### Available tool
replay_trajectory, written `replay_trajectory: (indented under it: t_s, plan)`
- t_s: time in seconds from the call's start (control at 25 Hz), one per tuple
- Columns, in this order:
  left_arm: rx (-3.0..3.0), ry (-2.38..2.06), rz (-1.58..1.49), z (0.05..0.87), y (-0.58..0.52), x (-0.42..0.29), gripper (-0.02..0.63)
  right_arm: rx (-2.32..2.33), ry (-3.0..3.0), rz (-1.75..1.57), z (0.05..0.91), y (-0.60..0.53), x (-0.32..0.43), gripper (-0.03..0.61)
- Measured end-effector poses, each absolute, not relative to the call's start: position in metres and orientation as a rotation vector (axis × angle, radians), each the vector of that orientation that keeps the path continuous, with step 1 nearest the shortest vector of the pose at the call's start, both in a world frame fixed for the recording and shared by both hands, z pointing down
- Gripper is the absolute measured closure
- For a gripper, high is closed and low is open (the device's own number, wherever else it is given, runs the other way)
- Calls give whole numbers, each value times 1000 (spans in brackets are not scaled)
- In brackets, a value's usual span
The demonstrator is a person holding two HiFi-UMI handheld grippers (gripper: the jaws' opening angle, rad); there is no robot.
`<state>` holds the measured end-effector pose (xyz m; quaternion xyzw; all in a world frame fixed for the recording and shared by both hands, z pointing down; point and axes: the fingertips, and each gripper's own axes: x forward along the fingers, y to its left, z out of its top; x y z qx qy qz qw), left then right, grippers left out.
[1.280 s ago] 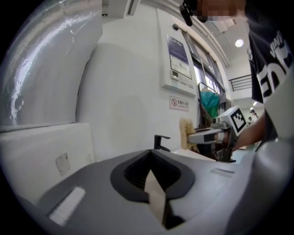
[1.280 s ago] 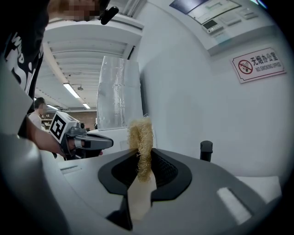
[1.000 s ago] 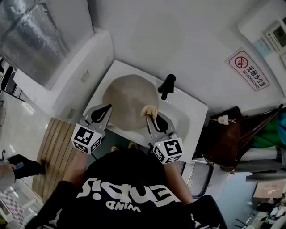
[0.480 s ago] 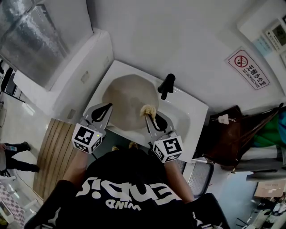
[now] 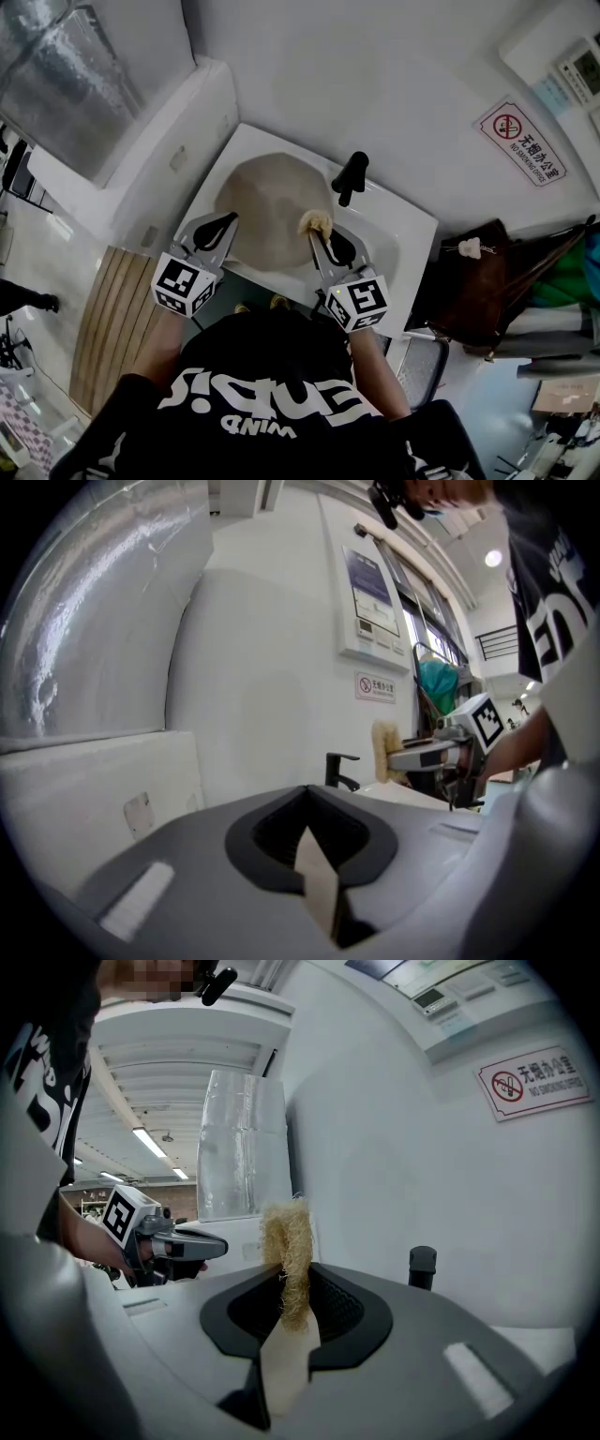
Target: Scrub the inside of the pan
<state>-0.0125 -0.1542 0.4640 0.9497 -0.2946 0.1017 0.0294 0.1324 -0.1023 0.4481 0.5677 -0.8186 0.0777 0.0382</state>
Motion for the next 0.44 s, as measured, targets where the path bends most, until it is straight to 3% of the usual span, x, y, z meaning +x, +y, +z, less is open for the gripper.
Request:
replay_trajectory:
  t_s: [0.44]
  plan:
    - [2923, -895, 330, 468, -157, -11, 617, 1731, -2527, 251, 447, -110, 136, 505]
